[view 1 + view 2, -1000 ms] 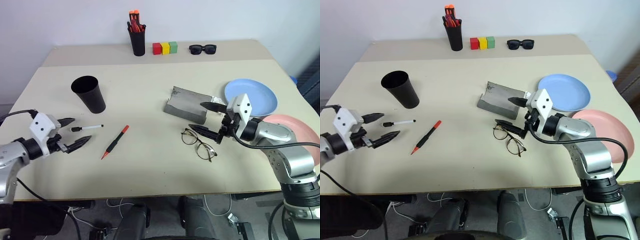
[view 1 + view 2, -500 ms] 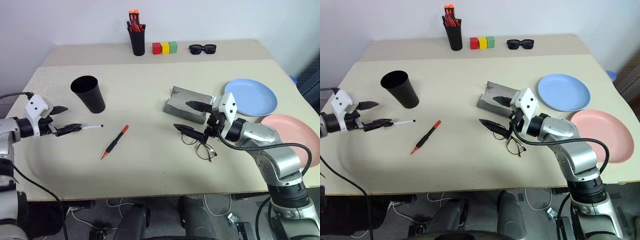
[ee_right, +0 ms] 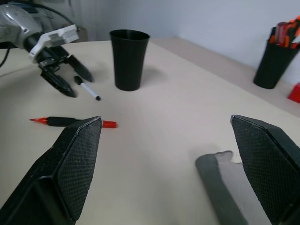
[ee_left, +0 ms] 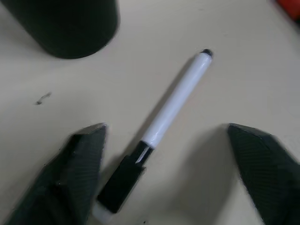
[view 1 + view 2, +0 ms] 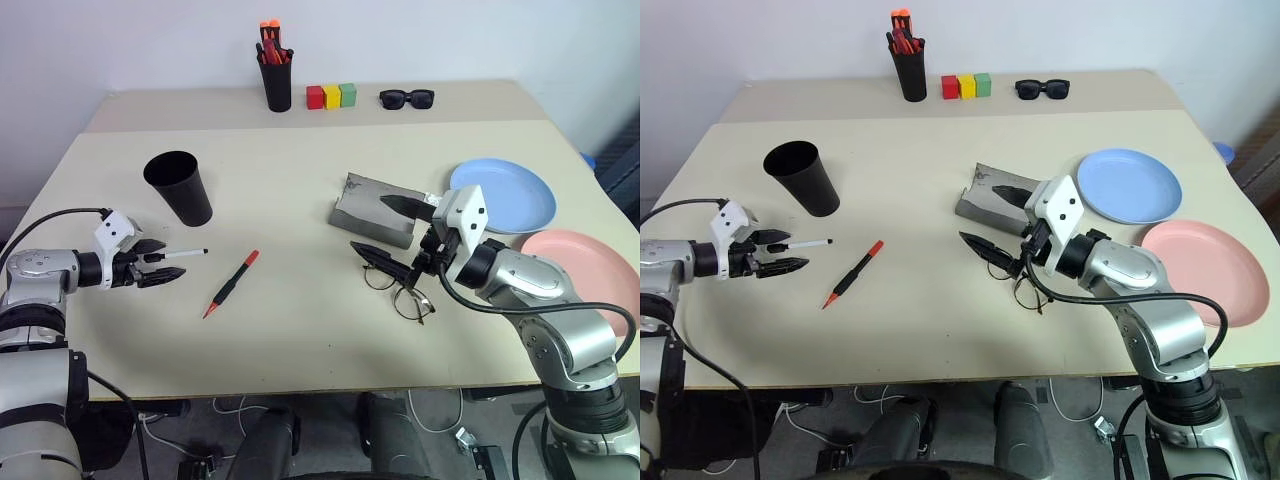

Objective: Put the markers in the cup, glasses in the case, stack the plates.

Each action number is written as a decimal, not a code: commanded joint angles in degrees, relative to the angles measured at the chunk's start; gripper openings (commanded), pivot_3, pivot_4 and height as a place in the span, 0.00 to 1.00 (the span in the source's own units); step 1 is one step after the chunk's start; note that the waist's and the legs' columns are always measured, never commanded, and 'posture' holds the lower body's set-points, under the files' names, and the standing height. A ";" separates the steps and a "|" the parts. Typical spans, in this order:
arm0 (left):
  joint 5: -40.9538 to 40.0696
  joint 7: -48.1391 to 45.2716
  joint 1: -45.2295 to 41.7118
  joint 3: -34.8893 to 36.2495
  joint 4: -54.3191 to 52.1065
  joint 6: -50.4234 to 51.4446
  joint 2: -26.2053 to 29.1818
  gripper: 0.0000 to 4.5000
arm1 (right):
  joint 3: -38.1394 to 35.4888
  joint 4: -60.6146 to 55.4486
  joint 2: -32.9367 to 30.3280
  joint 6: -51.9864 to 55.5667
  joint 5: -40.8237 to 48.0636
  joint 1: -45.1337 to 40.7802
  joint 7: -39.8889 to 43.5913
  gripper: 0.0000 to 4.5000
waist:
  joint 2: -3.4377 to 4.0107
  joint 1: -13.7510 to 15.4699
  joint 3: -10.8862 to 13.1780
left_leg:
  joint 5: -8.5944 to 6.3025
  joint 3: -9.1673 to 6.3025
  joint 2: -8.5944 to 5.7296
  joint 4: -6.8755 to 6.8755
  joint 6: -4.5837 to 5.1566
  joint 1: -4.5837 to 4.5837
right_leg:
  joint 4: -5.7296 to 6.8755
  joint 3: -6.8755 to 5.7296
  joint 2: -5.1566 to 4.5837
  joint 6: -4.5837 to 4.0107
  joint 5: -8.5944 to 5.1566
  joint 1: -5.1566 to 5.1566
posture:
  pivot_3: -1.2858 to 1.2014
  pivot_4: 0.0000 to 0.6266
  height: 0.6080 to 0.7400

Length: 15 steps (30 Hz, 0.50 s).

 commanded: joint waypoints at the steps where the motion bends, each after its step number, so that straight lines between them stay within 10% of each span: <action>1: 1.76 -5.25 1.02 -1.92 -0.84 2.01 1.87 0.47 | -1.50 -1.62 -0.39 -1.33 -0.13 0.16 -0.11 1.00 | 0.00 -0.05 0.00 | 0.00 0.00 0.00 0.00 0.00 0.00 | 0.00 0.00 0.00 0.00 0.00 0.00 | 0.52 0.24 1.00; 5: 2.18 -10.10 3.15 -3.23 -4.25 5.87 4.65 0.02 | -1.35 -0.82 -0.55 -2.32 -0.66 0.11 0.42 1.00 | 0.02 -0.55 0.00 | -0.01 0.05 0.01 -0.04 0.01 0.03 | 0.00 0.03 0.01 0.00 0.00 -0.01 | 0.52 0.24 1.00; 15: -7.16 -10.29 13.99 2.60 -25.83 19.90 5.11 0.01 | -0.06 2.14 0.46 -5.38 -2.16 -0.91 1.97 1.00 | 0.03 -0.42 0.00 | -0.02 0.10 0.07 -0.05 0.03 0.05 | 0.03 0.12 0.04 0.00 -0.01 -0.04 | 0.52 0.24 1.00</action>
